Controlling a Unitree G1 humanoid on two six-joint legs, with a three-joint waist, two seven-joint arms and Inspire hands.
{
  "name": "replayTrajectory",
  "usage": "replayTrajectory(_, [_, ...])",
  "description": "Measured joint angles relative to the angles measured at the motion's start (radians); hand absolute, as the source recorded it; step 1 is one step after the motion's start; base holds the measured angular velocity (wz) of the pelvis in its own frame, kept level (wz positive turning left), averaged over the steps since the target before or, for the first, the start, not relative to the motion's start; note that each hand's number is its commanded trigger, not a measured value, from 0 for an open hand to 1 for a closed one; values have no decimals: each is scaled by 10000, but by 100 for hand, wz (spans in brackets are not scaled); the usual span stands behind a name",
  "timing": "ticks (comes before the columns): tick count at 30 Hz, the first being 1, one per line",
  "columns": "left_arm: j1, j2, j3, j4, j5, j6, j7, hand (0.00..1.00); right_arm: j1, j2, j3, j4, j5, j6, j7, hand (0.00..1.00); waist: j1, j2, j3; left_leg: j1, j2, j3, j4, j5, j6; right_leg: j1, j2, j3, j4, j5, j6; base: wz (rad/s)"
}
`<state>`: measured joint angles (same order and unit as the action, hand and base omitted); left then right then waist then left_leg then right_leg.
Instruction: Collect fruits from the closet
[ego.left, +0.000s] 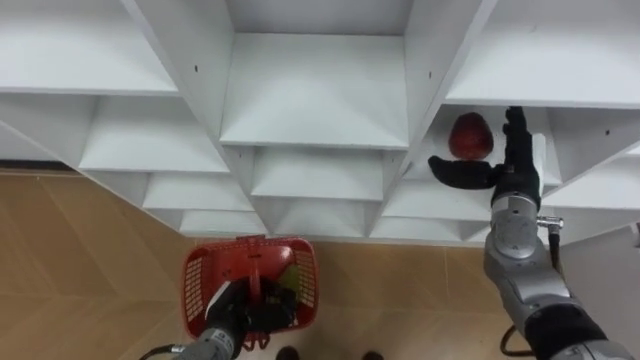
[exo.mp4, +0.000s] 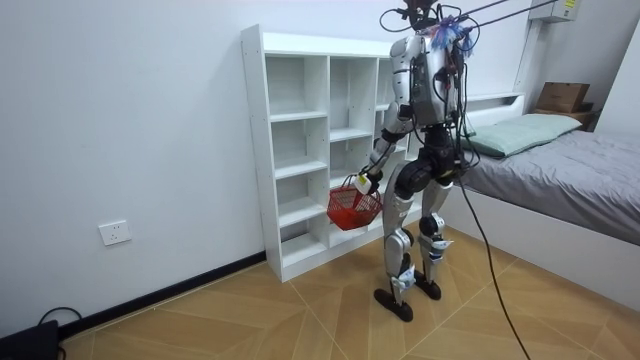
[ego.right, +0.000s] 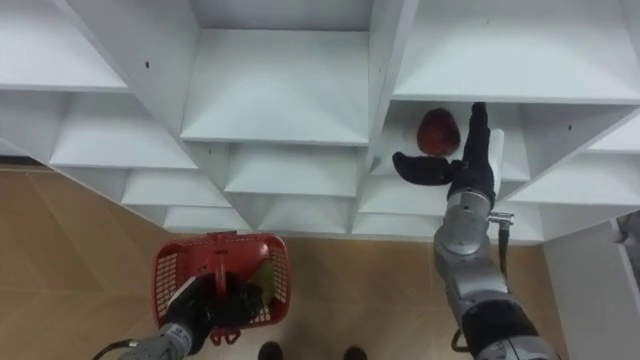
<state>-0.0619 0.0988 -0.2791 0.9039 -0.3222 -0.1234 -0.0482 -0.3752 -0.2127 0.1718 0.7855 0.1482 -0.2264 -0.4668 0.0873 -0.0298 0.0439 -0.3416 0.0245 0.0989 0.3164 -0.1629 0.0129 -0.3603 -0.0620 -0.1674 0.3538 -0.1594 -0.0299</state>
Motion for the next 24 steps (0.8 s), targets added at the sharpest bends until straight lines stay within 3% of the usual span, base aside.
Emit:
replayTrajectory(19, [-35, -98, -4, -21, -8, 102, -30, 100, -102, -44, -366, 1, -36, 113, 20, 0, 39, -53, 15, -574, -115, 237, 298, 51, 80, -866, -258, 45, 795, -192, -16, -1])
replayTrajectory(24, [-83, -88, -3, -37, -7, 102, -20, 100, -123, -34, -357, 63, -285, 336, 80, 0, 55, -68, 24, -579, -149, 335, 320, 66, 104, -1004, -308, 206, 940, -255, -20, -4])
